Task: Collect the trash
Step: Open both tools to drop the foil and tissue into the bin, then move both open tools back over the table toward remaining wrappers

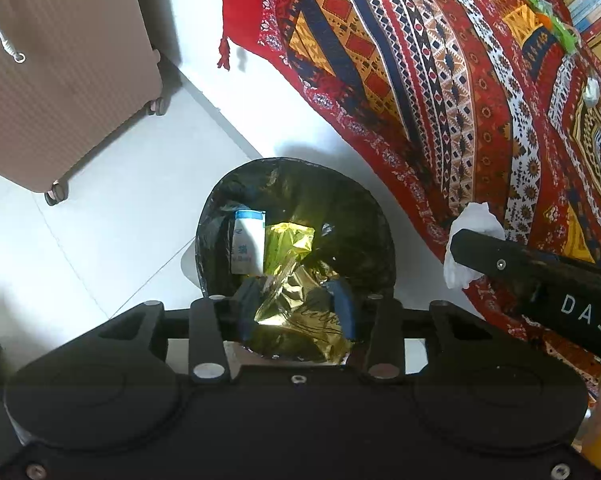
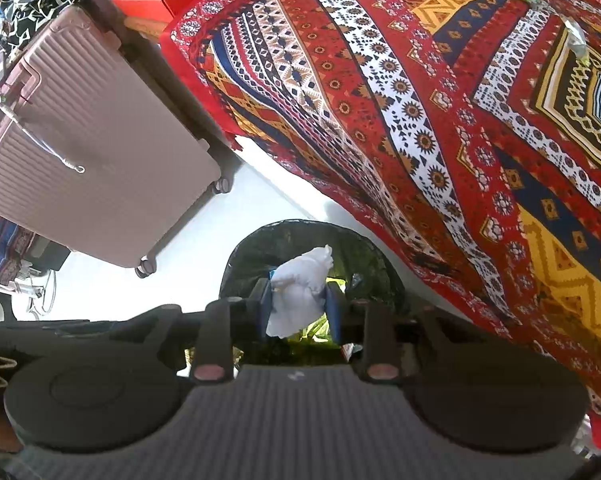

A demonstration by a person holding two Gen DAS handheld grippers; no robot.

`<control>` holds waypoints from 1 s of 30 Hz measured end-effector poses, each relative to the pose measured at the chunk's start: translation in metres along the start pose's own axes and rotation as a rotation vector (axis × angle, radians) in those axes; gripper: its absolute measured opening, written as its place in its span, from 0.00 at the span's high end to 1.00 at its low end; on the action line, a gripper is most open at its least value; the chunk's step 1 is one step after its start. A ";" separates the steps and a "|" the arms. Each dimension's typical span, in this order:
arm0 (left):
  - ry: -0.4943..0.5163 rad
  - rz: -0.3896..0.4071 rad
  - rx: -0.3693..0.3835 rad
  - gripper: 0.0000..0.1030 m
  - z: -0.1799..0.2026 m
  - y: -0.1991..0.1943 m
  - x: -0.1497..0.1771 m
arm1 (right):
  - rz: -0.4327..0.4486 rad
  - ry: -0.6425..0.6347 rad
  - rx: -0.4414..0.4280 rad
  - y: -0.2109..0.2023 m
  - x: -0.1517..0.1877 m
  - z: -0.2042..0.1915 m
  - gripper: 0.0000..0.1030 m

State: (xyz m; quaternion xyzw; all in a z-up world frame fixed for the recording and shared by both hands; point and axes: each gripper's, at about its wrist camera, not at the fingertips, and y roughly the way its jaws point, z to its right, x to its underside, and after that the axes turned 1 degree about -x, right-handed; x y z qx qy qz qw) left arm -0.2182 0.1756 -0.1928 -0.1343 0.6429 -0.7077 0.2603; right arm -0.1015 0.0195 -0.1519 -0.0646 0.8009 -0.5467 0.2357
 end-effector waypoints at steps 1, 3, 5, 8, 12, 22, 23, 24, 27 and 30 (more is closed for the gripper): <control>-0.001 0.000 0.002 0.57 0.000 0.000 0.000 | 0.002 0.002 0.001 0.000 0.000 0.000 0.51; 0.002 0.003 0.005 0.51 0.000 -0.001 0.000 | 0.005 0.007 -0.001 -0.001 0.000 0.001 0.47; 0.007 0.007 0.003 0.46 0.001 -0.002 0.000 | 0.006 0.012 -0.001 -0.001 -0.001 0.001 0.45; 0.009 0.011 -0.001 0.42 0.003 -0.002 0.000 | 0.010 0.014 -0.005 -0.002 0.000 0.003 0.41; 0.008 0.015 -0.001 0.39 0.003 -0.004 0.000 | 0.017 0.019 0.000 -0.003 0.000 0.003 0.40; 0.016 0.100 0.001 0.37 0.008 -0.029 -0.011 | 0.065 0.058 0.006 -0.028 -0.008 0.008 0.36; 0.019 0.128 0.002 0.36 0.010 -0.036 -0.014 | 0.079 0.066 0.005 -0.033 -0.011 0.010 0.35; 0.023 0.160 0.006 0.36 0.012 -0.045 -0.017 | 0.094 0.074 0.002 -0.039 -0.014 0.011 0.35; 0.021 0.244 0.037 0.34 0.018 -0.068 -0.031 | 0.141 0.092 0.004 -0.059 -0.029 0.015 0.34; 0.039 0.325 0.051 0.35 0.029 -0.092 -0.048 | 0.189 0.083 0.064 -0.079 -0.048 0.017 0.34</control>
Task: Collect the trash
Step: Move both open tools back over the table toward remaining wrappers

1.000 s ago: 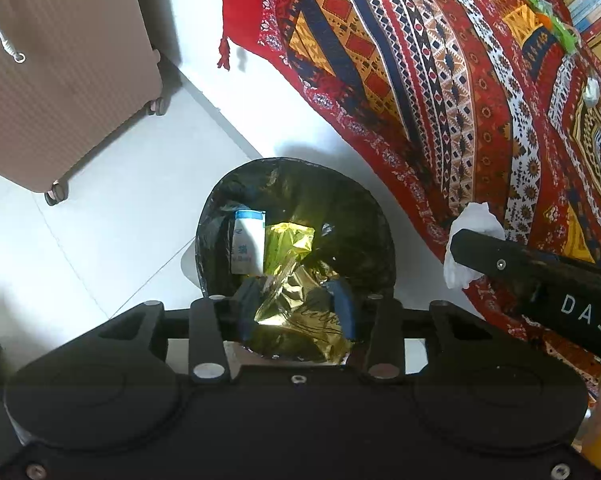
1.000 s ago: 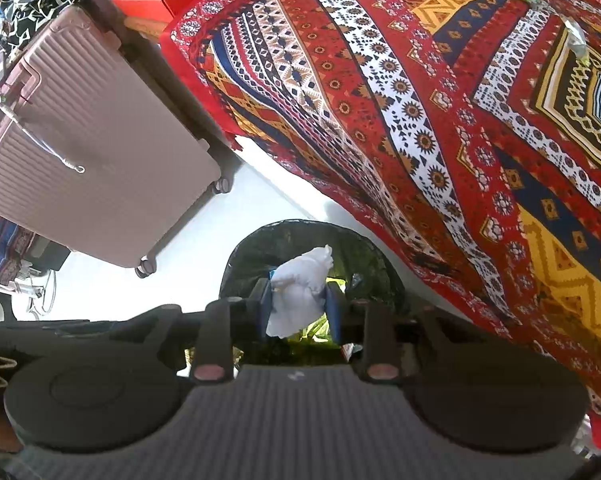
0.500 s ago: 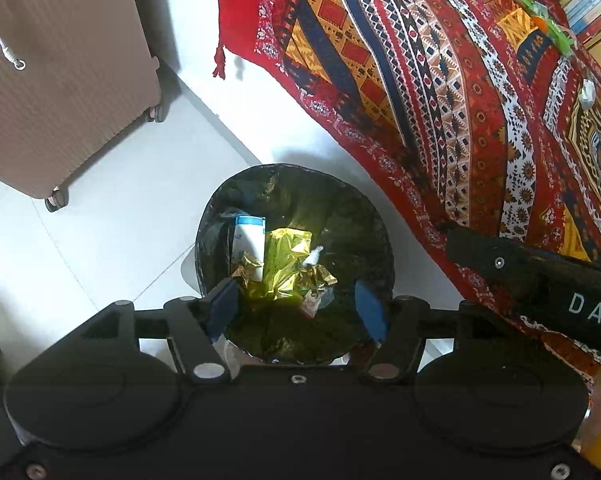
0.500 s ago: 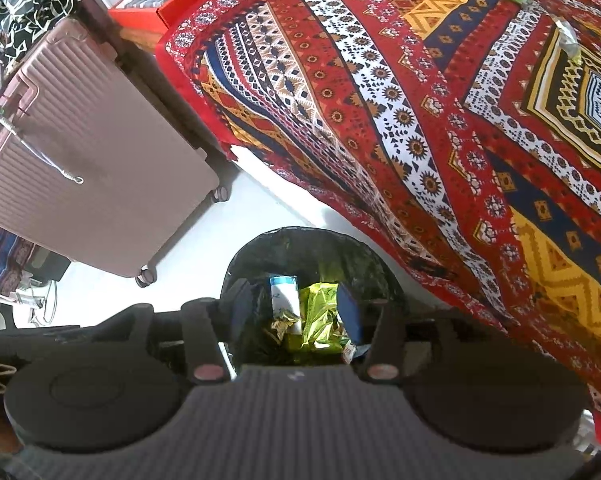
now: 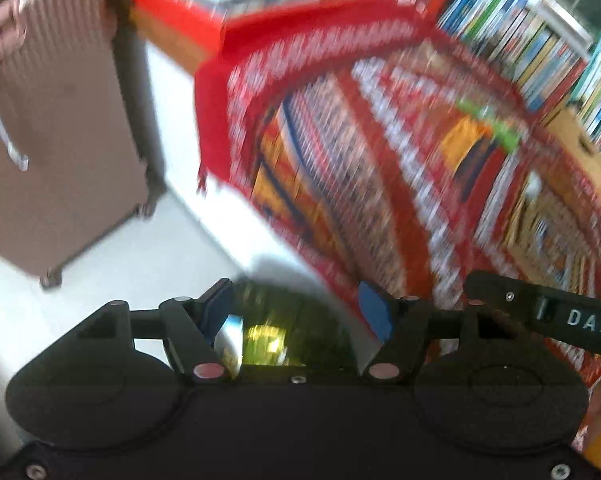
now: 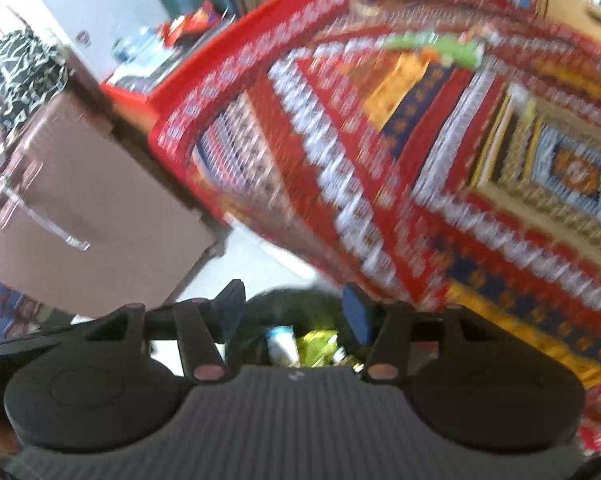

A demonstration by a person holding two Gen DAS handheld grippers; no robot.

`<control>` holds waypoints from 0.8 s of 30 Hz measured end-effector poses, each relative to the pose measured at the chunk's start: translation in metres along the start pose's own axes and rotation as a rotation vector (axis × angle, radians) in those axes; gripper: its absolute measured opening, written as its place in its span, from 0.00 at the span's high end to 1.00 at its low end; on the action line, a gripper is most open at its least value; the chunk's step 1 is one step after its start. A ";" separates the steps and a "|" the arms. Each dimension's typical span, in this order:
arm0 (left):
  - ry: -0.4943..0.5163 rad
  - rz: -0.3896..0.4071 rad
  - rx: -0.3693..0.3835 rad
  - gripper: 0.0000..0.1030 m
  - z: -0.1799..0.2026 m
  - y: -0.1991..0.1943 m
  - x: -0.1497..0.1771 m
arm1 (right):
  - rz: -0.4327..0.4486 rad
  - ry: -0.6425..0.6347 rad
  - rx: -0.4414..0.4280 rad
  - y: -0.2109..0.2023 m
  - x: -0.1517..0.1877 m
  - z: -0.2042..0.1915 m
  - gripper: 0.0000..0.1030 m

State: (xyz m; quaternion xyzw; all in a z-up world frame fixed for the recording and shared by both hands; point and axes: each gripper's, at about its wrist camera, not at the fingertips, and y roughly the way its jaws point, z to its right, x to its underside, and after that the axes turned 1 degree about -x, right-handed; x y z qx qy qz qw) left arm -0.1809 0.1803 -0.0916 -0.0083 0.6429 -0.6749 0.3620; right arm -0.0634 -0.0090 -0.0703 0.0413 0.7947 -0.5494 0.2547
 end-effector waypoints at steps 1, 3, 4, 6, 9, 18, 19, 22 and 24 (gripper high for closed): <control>0.018 0.023 -0.005 0.35 0.006 -0.004 -0.007 | 0.016 -0.002 0.013 -0.005 -0.006 0.001 0.34; 0.061 0.075 -0.008 0.35 0.021 -0.013 -0.023 | 0.050 0.002 0.031 -0.012 -0.023 0.003 0.34; 0.072 0.089 -0.003 0.34 0.028 -0.017 -0.029 | 0.066 0.008 0.031 -0.017 -0.032 0.008 0.34; 0.089 0.111 0.013 0.34 0.041 -0.021 -0.045 | 0.103 0.029 0.031 -0.026 -0.049 0.018 0.34; 0.097 0.132 0.028 0.34 0.062 -0.024 -0.070 | 0.148 0.059 0.024 -0.036 -0.073 0.034 0.34; 0.069 0.162 0.129 0.34 0.132 -0.005 -0.141 | 0.253 0.149 0.023 -0.053 -0.138 0.098 0.34; 0.069 0.163 0.138 0.34 0.142 0.002 -0.149 | 0.256 0.159 0.023 -0.052 -0.144 0.106 0.34; 0.052 0.149 0.165 0.34 0.165 0.021 -0.163 | 0.257 0.186 0.025 -0.045 -0.163 0.132 0.34; 0.025 0.124 0.179 0.34 0.180 0.041 -0.173 | 0.250 0.199 0.028 -0.037 -0.176 0.149 0.34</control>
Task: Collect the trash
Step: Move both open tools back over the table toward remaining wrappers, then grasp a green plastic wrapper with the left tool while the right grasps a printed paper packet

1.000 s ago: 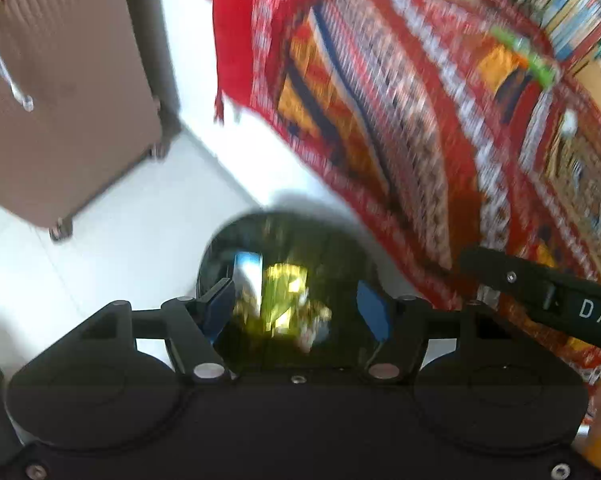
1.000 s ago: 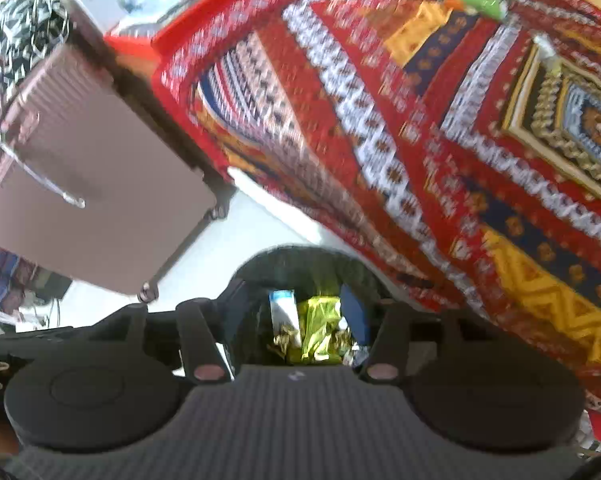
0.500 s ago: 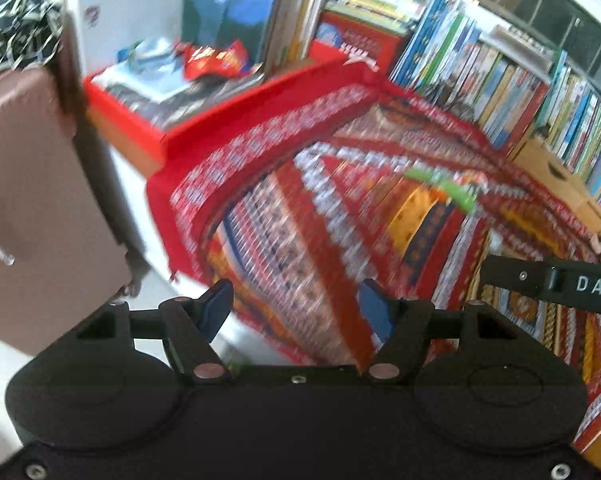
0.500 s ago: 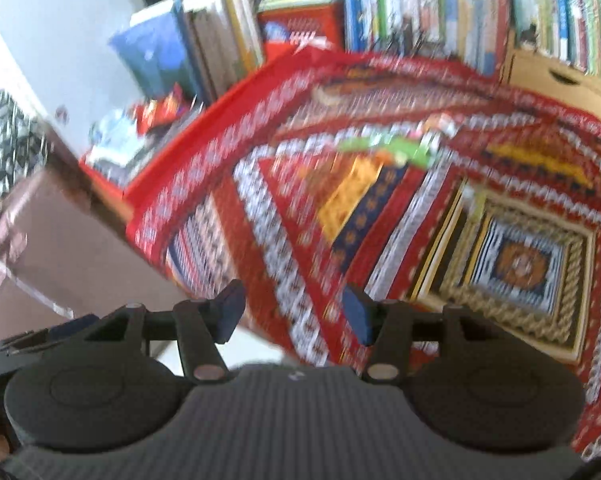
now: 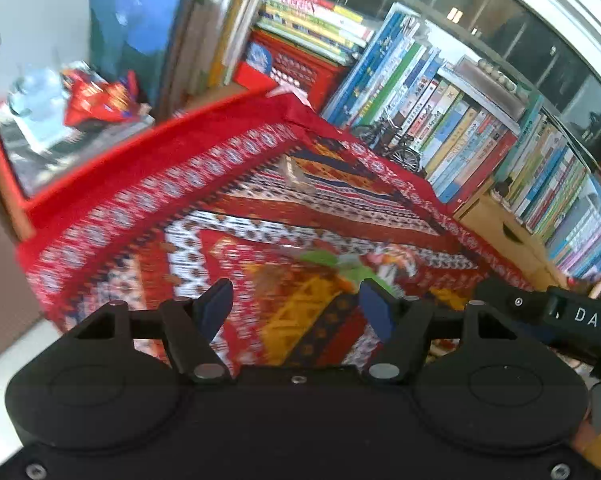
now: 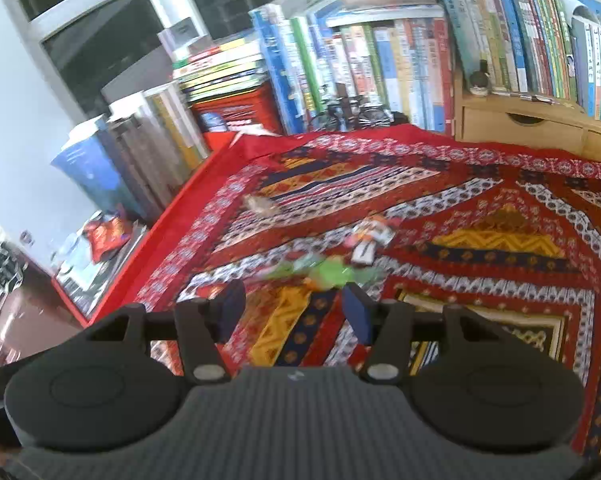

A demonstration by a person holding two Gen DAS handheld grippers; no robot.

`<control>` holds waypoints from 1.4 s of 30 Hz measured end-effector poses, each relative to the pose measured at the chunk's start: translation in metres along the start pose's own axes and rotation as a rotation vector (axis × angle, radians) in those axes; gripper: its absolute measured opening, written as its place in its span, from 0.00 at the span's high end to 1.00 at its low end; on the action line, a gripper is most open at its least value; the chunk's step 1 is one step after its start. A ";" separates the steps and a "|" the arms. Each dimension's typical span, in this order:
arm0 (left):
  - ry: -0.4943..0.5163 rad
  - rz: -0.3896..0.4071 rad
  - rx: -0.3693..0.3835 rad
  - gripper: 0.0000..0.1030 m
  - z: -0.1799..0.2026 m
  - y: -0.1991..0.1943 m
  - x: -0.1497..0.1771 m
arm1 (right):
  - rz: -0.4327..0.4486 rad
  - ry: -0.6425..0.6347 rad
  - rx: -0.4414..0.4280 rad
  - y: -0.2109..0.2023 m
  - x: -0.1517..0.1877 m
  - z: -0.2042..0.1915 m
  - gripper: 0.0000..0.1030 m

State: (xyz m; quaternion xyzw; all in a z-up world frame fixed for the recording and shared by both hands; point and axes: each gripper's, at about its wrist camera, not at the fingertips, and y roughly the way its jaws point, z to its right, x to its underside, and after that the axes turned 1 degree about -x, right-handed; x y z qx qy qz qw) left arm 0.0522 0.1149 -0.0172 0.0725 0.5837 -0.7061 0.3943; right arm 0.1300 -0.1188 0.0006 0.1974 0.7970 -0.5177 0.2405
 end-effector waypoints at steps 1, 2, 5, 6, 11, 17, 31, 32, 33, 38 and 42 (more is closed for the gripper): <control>-0.018 -0.012 0.004 0.34 0.005 0.013 -0.003 | -0.006 0.007 0.002 0.006 -0.006 0.006 0.34; -0.032 -0.021 0.004 0.34 0.010 0.024 -0.005 | -0.012 0.014 0.003 0.013 -0.012 0.013 0.34; -0.075 -0.051 -0.004 0.34 0.024 0.059 -0.008 | -0.036 0.021 0.008 0.036 -0.030 0.033 0.34; -0.091 -0.063 -0.010 0.34 0.028 0.072 -0.009 | -0.049 0.022 0.008 0.045 -0.036 0.040 0.34; -0.176 -0.119 -0.021 0.35 0.040 0.126 -0.017 | -0.109 0.054 0.013 0.087 -0.054 0.070 0.34; -0.263 -0.188 -0.078 0.35 0.041 0.184 -0.023 | -0.183 0.121 0.002 0.140 -0.068 0.103 0.32; -0.270 -0.226 -0.154 0.38 0.037 0.237 -0.021 | -0.325 0.182 -0.096 0.224 -0.072 0.123 0.31; -0.260 -0.219 -0.154 0.44 0.038 0.236 -0.021 | -0.332 0.178 -0.107 0.227 -0.071 0.122 0.31; -0.252 -0.214 -0.147 0.47 0.039 0.236 -0.021 | -0.335 0.176 -0.114 0.229 -0.071 0.120 0.37; -0.251 -0.190 -0.114 0.61 0.043 0.226 -0.023 | -0.312 0.181 -0.124 0.226 -0.073 0.119 0.67; -0.196 -0.170 -0.091 0.62 0.053 0.215 -0.025 | -0.277 0.202 -0.124 0.213 -0.073 0.121 0.68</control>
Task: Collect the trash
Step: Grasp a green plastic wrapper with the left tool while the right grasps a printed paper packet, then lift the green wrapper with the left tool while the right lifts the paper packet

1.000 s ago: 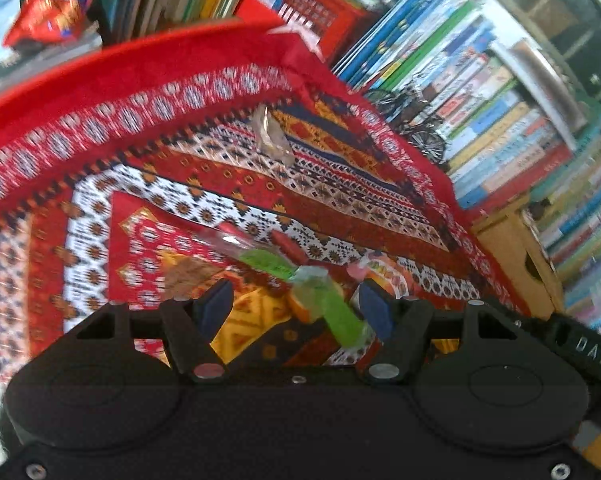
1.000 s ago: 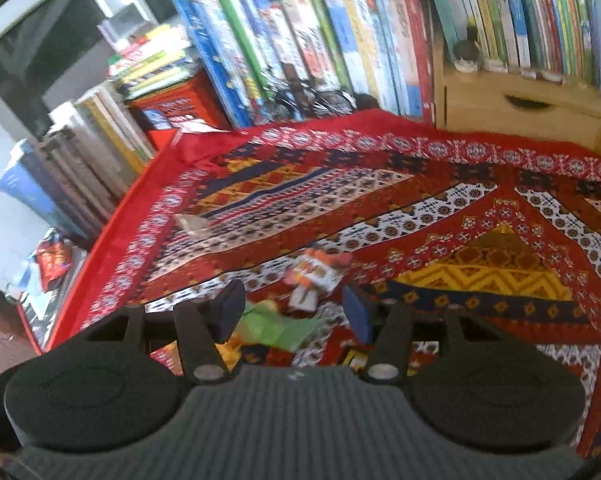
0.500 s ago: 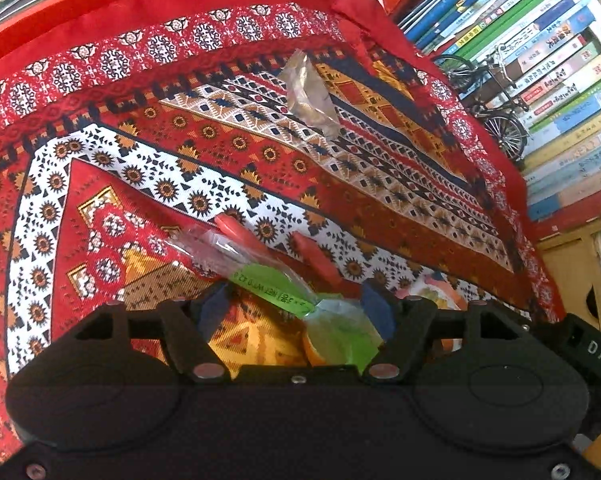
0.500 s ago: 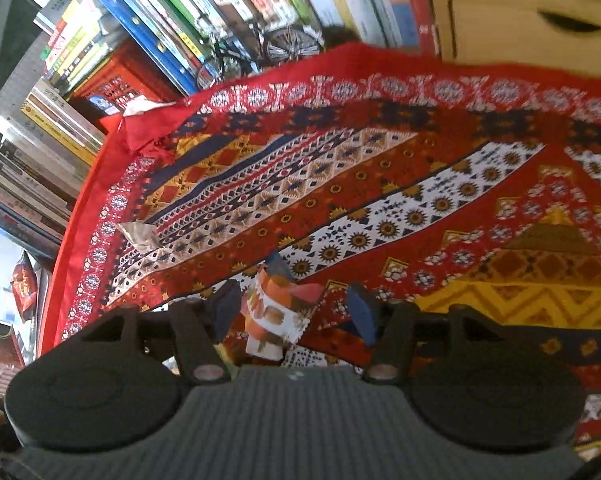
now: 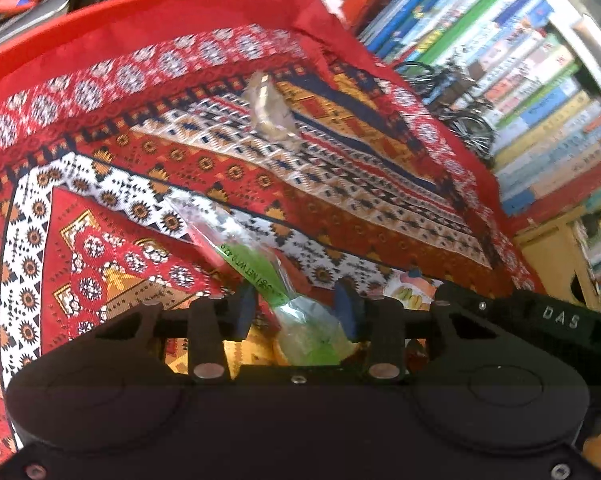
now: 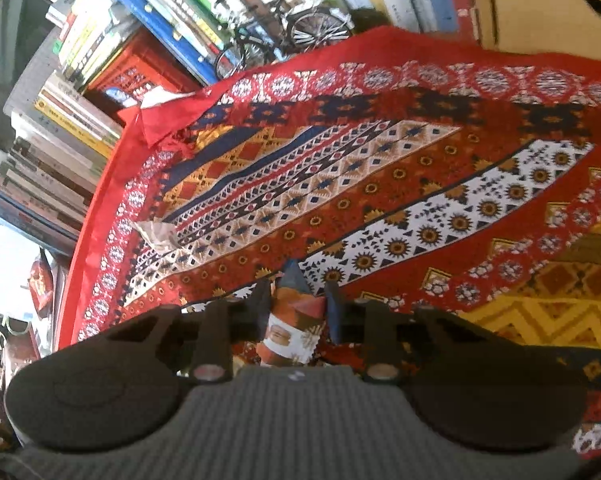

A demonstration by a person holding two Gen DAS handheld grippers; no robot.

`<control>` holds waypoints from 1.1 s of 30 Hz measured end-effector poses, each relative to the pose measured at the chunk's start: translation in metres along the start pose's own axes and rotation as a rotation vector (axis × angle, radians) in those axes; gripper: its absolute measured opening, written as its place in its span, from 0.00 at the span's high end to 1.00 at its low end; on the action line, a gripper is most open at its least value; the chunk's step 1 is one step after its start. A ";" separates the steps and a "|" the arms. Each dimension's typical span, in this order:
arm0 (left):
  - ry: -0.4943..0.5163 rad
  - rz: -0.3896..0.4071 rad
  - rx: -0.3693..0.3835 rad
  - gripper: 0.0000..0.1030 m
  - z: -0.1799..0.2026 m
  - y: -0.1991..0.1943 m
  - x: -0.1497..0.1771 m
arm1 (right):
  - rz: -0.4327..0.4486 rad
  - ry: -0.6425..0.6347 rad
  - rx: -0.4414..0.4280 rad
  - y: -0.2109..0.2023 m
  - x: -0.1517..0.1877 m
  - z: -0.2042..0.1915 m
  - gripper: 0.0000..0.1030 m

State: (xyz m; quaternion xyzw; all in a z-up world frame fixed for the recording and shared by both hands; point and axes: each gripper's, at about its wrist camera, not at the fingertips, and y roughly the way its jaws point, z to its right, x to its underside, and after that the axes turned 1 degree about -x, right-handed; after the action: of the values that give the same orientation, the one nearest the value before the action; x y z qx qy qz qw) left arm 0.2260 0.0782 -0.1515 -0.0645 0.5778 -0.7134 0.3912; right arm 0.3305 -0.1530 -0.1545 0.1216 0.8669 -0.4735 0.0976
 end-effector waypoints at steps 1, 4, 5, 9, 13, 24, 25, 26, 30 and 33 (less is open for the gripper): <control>0.016 0.004 0.006 0.62 0.003 -0.004 0.001 | 0.012 0.007 -0.002 -0.005 0.001 0.001 0.68; 0.046 0.014 0.021 0.62 0.008 -0.014 0.003 | 0.071 0.033 -0.010 -0.023 0.006 0.004 0.68; 0.055 0.018 0.026 0.62 0.010 -0.017 0.004 | 0.091 0.045 -0.021 -0.030 0.007 0.006 0.68; 0.074 0.015 0.056 0.62 0.015 -0.027 0.007 | 0.133 0.099 -0.037 -0.047 0.011 0.014 0.68; 0.134 -0.012 0.083 0.50 0.022 -0.032 0.014 | 0.145 0.140 -0.042 -0.057 0.015 0.023 0.68; 0.436 0.075 0.103 0.31 0.065 -0.056 0.045 | 0.113 0.192 -0.108 -0.062 0.019 0.029 0.68; 0.464 0.076 0.118 0.33 0.069 -0.056 0.048 | 0.108 0.190 -0.117 -0.063 0.019 0.028 0.68; 0.486 0.076 0.128 0.35 0.072 -0.055 0.049 | 0.102 0.188 -0.127 -0.063 0.020 0.027 0.68; 0.598 0.082 0.116 0.39 0.087 -0.054 0.060 | 0.067 0.192 -0.180 -0.064 0.021 0.025 0.68; 0.665 0.082 0.095 0.42 0.093 -0.052 0.067 | 0.058 0.184 -0.188 -0.065 0.021 0.023 0.68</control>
State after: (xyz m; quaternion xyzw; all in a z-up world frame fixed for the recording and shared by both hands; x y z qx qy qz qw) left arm 0.2052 -0.0348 -0.1004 0.2132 0.6419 -0.7053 0.2122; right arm 0.2920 -0.2036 -0.1210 0.1798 0.9088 -0.3740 0.0425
